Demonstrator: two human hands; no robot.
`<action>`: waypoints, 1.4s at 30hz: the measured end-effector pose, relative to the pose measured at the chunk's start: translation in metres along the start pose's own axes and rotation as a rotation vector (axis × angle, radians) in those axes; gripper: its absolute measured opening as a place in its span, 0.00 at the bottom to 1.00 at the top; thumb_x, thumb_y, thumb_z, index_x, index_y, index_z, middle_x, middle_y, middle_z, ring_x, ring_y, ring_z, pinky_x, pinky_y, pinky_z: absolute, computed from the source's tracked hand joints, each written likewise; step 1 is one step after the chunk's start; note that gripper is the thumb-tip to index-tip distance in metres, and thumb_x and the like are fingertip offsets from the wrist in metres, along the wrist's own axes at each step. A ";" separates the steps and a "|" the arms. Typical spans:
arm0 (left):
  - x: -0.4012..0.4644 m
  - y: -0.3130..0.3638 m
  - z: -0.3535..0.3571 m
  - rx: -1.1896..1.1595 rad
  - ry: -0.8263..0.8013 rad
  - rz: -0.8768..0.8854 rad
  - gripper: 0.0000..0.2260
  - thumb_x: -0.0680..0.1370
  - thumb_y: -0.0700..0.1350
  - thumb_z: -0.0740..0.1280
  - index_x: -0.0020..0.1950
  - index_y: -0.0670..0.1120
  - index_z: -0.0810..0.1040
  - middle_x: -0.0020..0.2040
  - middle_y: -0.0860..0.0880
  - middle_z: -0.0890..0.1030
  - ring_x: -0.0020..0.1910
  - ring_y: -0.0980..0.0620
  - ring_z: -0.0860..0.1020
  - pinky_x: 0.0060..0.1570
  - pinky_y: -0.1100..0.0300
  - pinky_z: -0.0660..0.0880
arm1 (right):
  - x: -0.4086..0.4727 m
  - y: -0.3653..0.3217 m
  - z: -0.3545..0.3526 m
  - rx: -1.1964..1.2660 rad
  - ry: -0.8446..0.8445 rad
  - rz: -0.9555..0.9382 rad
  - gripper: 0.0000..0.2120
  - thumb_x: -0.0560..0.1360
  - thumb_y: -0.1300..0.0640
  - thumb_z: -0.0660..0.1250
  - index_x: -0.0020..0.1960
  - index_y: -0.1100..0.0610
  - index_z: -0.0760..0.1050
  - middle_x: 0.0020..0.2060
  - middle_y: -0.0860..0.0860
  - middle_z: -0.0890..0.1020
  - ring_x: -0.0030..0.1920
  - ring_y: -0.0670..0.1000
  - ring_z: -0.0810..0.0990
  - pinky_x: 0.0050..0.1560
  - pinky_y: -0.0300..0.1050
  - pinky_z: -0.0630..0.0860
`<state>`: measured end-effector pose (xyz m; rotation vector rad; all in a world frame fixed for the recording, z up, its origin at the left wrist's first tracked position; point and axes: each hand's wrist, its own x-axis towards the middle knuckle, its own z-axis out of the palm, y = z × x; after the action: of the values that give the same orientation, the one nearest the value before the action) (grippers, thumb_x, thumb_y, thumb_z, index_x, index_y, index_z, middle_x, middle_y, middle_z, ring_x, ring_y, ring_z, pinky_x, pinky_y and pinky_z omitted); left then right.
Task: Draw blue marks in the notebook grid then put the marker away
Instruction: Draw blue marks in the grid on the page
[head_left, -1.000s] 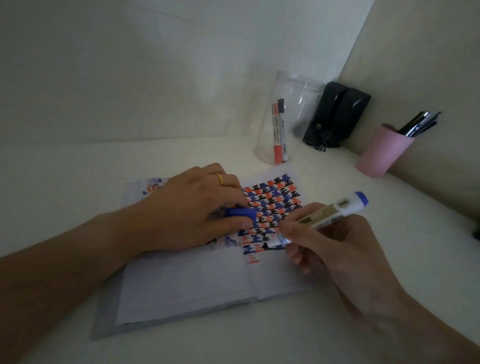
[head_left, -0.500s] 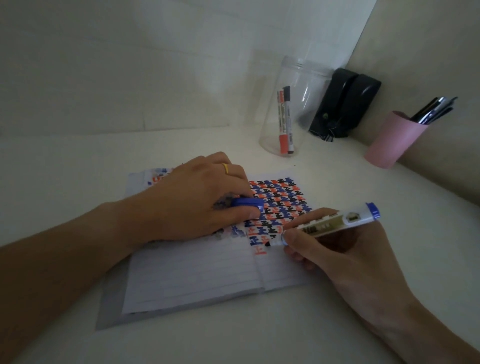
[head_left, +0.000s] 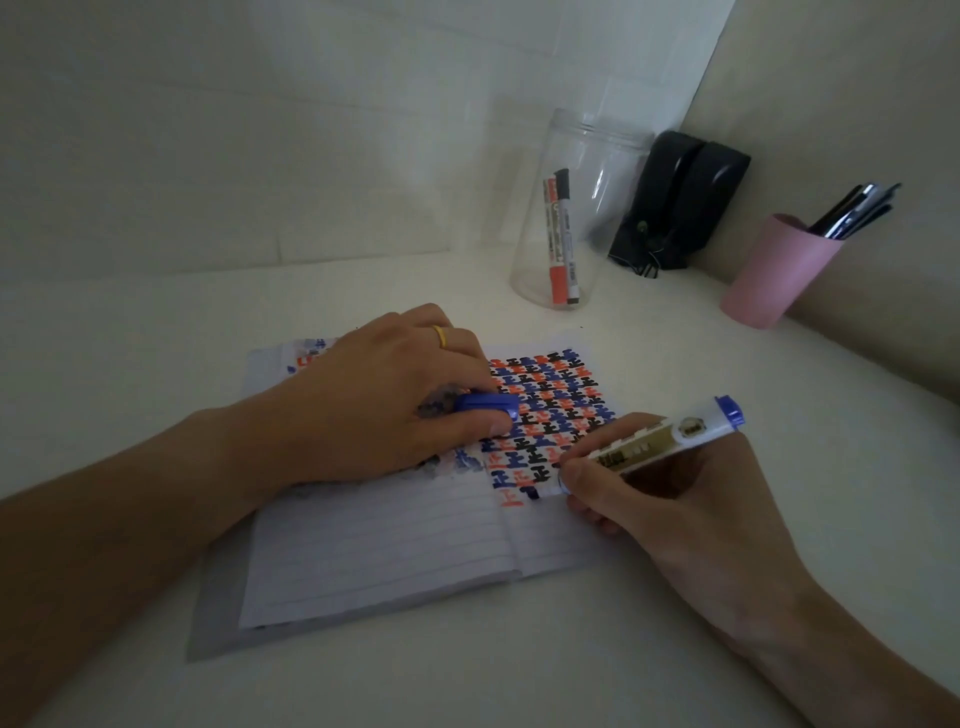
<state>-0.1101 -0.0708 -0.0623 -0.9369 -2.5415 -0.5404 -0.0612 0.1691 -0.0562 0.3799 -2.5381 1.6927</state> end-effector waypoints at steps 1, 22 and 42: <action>0.000 0.000 0.000 0.000 0.000 0.001 0.17 0.78 0.64 0.61 0.52 0.54 0.82 0.49 0.57 0.82 0.48 0.55 0.75 0.48 0.51 0.76 | 0.000 0.000 0.000 0.004 0.006 -0.002 0.03 0.68 0.61 0.78 0.39 0.54 0.86 0.33 0.52 0.88 0.32 0.49 0.86 0.35 0.39 0.81; 0.000 0.000 0.001 0.002 -0.003 -0.007 0.18 0.78 0.65 0.61 0.52 0.54 0.82 0.49 0.58 0.82 0.49 0.54 0.75 0.48 0.51 0.75 | -0.001 -0.002 0.000 0.044 -0.016 -0.036 0.03 0.69 0.63 0.78 0.40 0.56 0.86 0.33 0.54 0.88 0.33 0.51 0.85 0.35 0.40 0.80; -0.001 0.002 -0.003 0.012 -0.018 -0.015 0.18 0.78 0.64 0.61 0.53 0.53 0.82 0.50 0.57 0.83 0.50 0.55 0.75 0.49 0.53 0.75 | 0.029 -0.016 -0.018 0.309 0.109 0.016 0.15 0.64 0.53 0.75 0.44 0.63 0.84 0.29 0.53 0.83 0.29 0.48 0.78 0.29 0.38 0.74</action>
<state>-0.1075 -0.0710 -0.0600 -0.9232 -2.5669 -0.5232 -0.0866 0.1754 -0.0292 0.2753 -2.2125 2.0556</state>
